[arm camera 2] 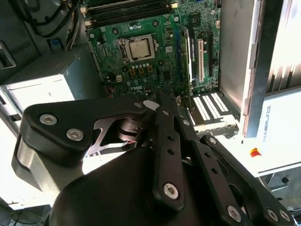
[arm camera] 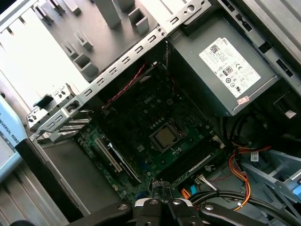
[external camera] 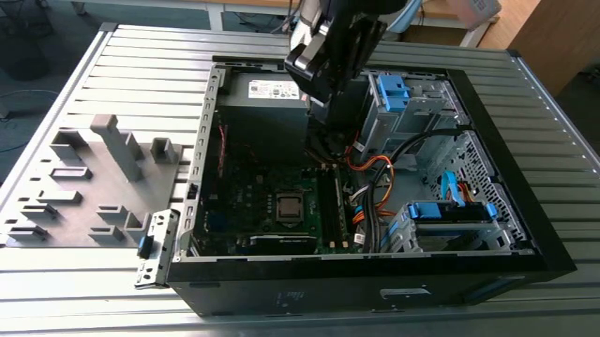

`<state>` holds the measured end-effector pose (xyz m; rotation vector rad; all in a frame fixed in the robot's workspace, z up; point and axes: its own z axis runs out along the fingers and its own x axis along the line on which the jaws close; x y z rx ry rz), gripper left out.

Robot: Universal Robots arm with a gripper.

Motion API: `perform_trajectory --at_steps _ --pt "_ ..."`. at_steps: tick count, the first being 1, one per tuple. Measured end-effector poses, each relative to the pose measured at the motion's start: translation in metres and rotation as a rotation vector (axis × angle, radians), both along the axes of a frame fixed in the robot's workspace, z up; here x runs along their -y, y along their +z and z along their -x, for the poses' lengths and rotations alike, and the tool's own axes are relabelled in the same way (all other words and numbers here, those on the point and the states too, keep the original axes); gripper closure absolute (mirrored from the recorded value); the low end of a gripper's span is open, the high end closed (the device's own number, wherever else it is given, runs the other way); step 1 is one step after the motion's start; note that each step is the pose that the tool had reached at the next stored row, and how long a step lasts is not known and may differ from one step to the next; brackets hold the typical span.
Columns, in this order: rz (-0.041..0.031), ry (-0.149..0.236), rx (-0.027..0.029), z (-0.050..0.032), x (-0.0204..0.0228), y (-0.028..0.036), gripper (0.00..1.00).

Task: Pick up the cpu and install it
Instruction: 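Install the first cpu locking lever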

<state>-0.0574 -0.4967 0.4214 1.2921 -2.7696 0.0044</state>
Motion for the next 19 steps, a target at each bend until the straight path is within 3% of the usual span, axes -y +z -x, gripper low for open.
perform_trajectory --at_steps 14,19 --pt "-0.0001 0.002 0.0027 0.0001 0.0 -0.0249 0.89" --pt "-0.0004 0.03 0.0058 0.0001 0.0 -0.0303 0.89"
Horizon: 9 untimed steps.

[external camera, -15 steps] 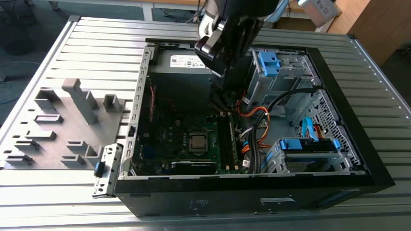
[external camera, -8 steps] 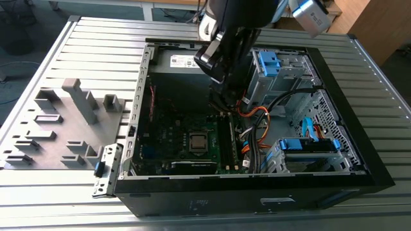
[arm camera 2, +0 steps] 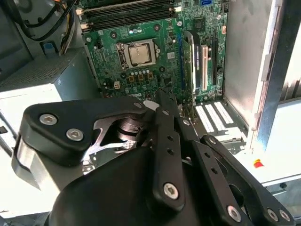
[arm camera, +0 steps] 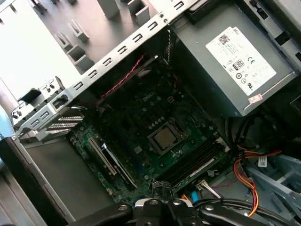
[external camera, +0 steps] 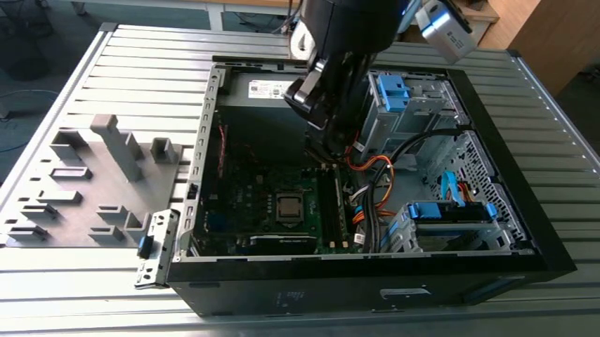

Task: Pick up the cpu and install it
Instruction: 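Install the first cpu locking lever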

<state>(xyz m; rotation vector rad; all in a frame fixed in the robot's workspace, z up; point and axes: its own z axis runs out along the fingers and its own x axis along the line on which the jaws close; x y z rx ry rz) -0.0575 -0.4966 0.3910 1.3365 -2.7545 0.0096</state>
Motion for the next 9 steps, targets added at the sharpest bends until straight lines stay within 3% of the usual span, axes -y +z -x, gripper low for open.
perform_trajectory --at_steps 9 --pt "-0.0005 0.091 0.0059 0.0 0.0 -0.0088 0.89"
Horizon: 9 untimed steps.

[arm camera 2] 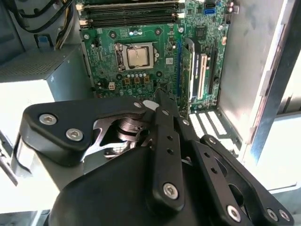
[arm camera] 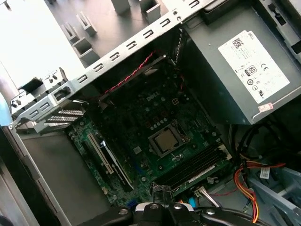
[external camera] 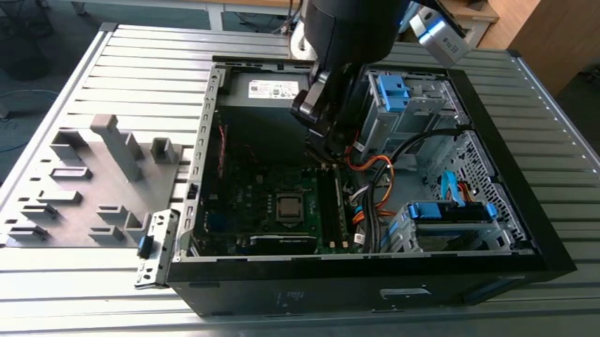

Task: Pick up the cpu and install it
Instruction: 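Install the first cpu locking lever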

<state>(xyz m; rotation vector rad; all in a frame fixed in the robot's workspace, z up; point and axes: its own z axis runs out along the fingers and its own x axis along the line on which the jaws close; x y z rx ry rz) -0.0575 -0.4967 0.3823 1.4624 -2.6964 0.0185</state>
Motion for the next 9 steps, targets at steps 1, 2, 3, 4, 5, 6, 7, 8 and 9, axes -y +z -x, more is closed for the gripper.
perform_trajectory --at_steps 1,2,3,4,5,6,7,8,9 --pt "0.0 0.012 0.0007 0.0 0.0 -0.0009 0.89" --pt "0.0 0.024 0.0014 0.0 0.0 -0.0018 0.89" --pt "0.0 0.036 0.0022 0.0 0.0 -0.0027 0.89" --pt "-0.0001 0.048 0.003 0.0 0.0 -0.0036 0.89" --pt "-0.0002 0.061 0.0038 0.0 0.0 -0.0046 0.89" --pt "-0.0002 0.073 0.0045 0.0 0.0 -0.0055 0.89" --pt "-0.0002 0.085 0.0052 0.0 0.0 -0.0063 0.89" --pt "-0.0003 0.097 0.006 0.0 0.0 -0.0072 0.89" --pt "-0.0002 0.109 0.0067 0.0 0.0 -0.0081 0.89"
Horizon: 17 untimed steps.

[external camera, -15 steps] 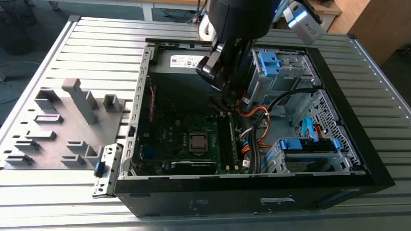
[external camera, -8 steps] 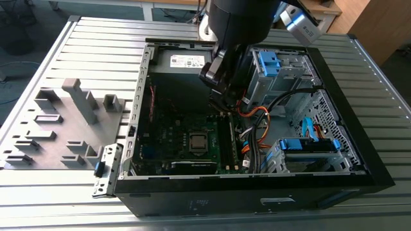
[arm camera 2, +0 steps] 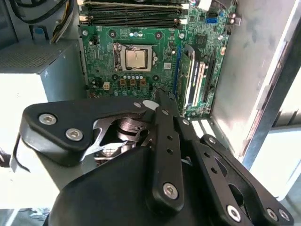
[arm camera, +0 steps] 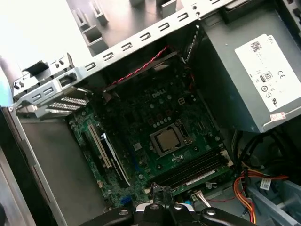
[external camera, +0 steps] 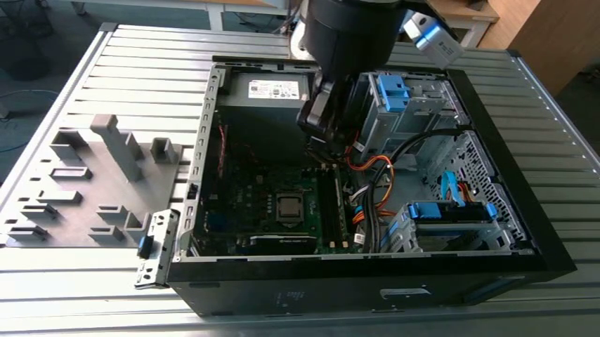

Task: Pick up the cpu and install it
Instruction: 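Install the first cpu locking lever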

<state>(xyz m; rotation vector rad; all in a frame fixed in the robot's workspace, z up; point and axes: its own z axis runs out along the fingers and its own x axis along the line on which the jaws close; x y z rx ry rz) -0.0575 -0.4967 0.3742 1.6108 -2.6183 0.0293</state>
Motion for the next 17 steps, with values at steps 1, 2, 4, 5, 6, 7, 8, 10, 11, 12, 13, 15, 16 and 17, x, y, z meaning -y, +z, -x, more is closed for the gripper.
perform_trajectory --at_steps 1,2,4,5,6,7,8,10,11,12,13,15,16,17 --pt "0.0 0.013 0.0008 0.0 0.0 -0.0009 0.89" --pt "0.0 0.026 0.0016 0.0 0.0 -0.0018 0.89" --pt "0.0 0.051 0.0034 0.0 0.0 -0.0035 0.89" --pt "0.0 0.059 0.0036 0.0 0.0 -0.004 0.89" --pt "0.0001 0.064 0.0036 0.0 0.0 -0.0042 0.89" --pt "0.0002 0.065 0.0036 0.0 0.0 -0.0043 0.89" --pt "0.0002 0.065 0.0037 0.0 0.0 -0.0044 0.89" --pt "0.0 0.065 0.0037 0.0 0.0 -0.0045 0.89" --pt "0.0 0.065 0.0037 0.0 0.0 -0.0045 0.89" --pt "0.0 0.065 0.0037 0.0 0.0 -0.0045 0.89" --pt "0.0 0.065 0.0037 0.0 0.0 -0.0045 0.89" --pt "0.0 0.065 0.0037 0.0 0.0 -0.0045 0.89" --pt "0.0001 0.065 0.0037 0.0 0.0 -0.0045 0.89" --pt "-0.0001 0.065 0.0037 0.0 0.0 -0.0046 0.89"
